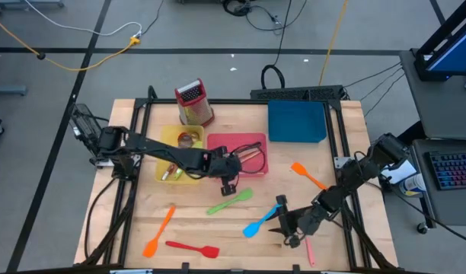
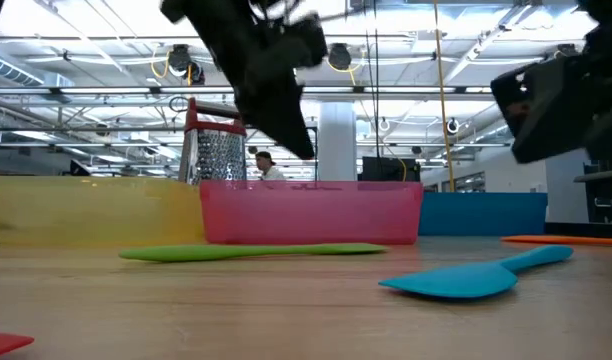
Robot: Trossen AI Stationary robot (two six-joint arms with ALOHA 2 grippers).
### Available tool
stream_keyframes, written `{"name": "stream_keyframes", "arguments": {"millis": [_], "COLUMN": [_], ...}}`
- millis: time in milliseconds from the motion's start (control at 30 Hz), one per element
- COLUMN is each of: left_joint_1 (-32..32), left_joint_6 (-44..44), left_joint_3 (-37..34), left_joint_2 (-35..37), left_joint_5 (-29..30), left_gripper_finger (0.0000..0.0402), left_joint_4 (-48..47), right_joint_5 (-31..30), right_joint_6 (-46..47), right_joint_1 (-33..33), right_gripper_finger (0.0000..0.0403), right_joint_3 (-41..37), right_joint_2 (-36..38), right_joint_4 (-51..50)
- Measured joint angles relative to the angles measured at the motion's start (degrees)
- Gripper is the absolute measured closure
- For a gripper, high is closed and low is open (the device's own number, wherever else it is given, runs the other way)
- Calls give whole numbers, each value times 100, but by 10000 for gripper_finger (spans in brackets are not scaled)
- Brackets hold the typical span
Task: Pick & Place Kitchen Items
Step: Put the blue spatula into the blue bin
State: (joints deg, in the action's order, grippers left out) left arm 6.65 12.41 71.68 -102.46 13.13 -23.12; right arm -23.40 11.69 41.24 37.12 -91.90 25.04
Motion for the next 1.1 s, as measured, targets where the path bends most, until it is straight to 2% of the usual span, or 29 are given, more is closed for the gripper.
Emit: {"name": "stream_keyframes", "arguments": {"millis": [200, 400, 533, 633, 767, 933, 1100], "left_joint_1": [551, 1096, 1362, 1517, 1697, 1910, 2057], "left_joint_6": [293, 507, 636, 804, 981, 1044, 1245], "left_joint_3": [2, 2, 2, 2, 2, 2, 0], "left_joint_2": [584, 957, 969, 967, 964, 964, 964], "left_joint_5": [11, 44, 46, 48, 194, 436, 505], "left_gripper_finger": [350, 350, 350, 350, 350, 350, 350], "left_joint_4": [10, 68, 196, 225, 228, 233, 287], "right_joint_5": [407, 407, 448, 920, 1324, 1320, 1605], "right_joint_6": [268, 162, 113, 131, 154, 104, 71], "right_joint_1": [-308, -539, -697, -857, -1017, -1198, -1352], "right_gripper_finger": [238, 238, 238, 238, 238, 239, 265], "right_joint_3": [0, -1, -2, 0, 0, 0, 1], "right_joint_2": [57, 215, 427, 557, 562, 560, 560], "right_joint_4": [-759, -1425, -2172, -2520, -2680, -3026, -3089]}}
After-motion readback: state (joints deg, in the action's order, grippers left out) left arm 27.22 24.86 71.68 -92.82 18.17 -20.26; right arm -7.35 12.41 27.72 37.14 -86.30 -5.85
